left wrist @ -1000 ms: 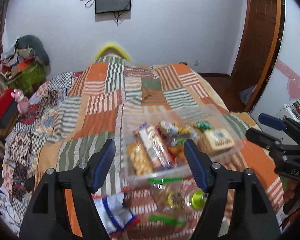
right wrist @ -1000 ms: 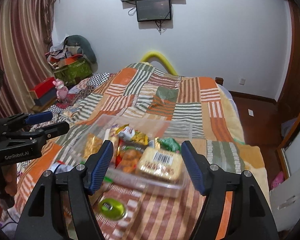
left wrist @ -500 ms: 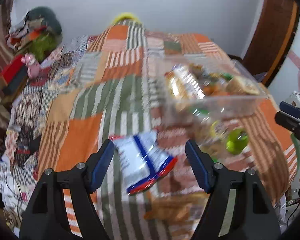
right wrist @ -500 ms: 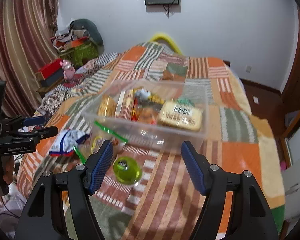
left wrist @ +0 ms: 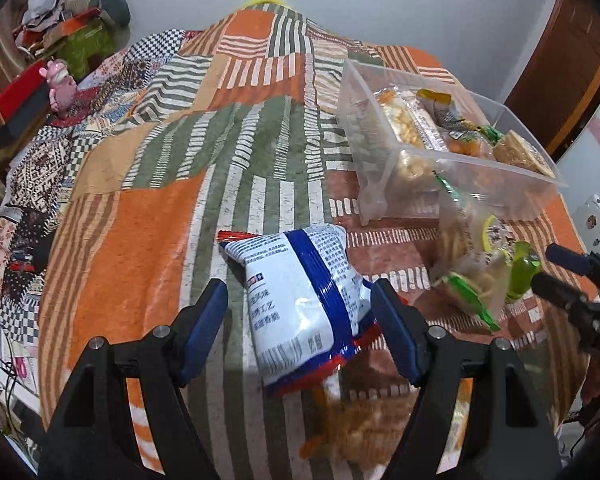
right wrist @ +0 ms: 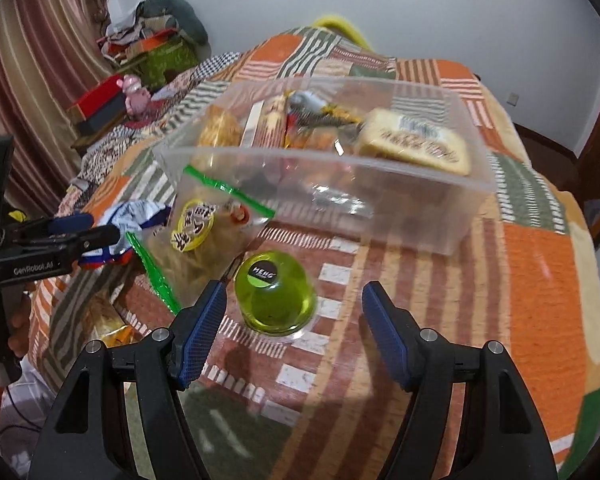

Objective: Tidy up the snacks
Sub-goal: 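Grasp the white-blue biscuit bag with the left tool while the right tool grasps the green jelly cup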

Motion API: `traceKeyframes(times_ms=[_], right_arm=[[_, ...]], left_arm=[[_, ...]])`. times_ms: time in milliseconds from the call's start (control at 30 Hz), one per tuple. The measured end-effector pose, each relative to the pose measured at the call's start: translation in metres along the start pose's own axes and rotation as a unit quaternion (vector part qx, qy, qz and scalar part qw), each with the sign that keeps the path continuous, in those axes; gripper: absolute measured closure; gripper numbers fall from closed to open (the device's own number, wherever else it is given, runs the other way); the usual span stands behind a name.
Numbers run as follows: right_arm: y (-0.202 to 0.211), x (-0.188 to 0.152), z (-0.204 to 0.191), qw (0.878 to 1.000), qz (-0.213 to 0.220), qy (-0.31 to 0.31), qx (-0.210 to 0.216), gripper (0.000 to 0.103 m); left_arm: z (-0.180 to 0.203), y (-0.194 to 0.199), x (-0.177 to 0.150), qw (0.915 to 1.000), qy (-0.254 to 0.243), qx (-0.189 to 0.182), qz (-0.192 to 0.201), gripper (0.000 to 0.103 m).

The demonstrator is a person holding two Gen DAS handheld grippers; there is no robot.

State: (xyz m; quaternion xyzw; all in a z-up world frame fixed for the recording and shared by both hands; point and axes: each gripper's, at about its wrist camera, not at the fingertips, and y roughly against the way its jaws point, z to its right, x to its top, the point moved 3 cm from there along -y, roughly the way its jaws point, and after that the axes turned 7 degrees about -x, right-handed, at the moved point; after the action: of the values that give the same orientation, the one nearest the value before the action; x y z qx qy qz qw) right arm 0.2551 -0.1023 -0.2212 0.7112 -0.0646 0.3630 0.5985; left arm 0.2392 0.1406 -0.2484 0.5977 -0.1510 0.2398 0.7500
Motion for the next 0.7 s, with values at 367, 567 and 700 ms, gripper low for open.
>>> traceKeyframes(times_ms=[367,567,700], right_arm=[[-0.019,-0.005,-0.002,1.000,-0.023,-0.007,0.013,0.046],[-0.015,-0.004,-0.003,1.000,-0.015,-0.001,0.012,0.057],[-0.013,-0.002,-0.003,1.000,-0.009,-0.003,0.011,0.059]], left_arm=[[-0.011,-0.034,0.005,0.9996,0.021,-0.011,-0.011,0.029],[-0.002,-0.037,0.004,0.9997,0.002,-0.021,-0.007,0.047],[0.003,-0.032,0.002,0.9999,-0.012,-0.011,-0.001,0.051]])
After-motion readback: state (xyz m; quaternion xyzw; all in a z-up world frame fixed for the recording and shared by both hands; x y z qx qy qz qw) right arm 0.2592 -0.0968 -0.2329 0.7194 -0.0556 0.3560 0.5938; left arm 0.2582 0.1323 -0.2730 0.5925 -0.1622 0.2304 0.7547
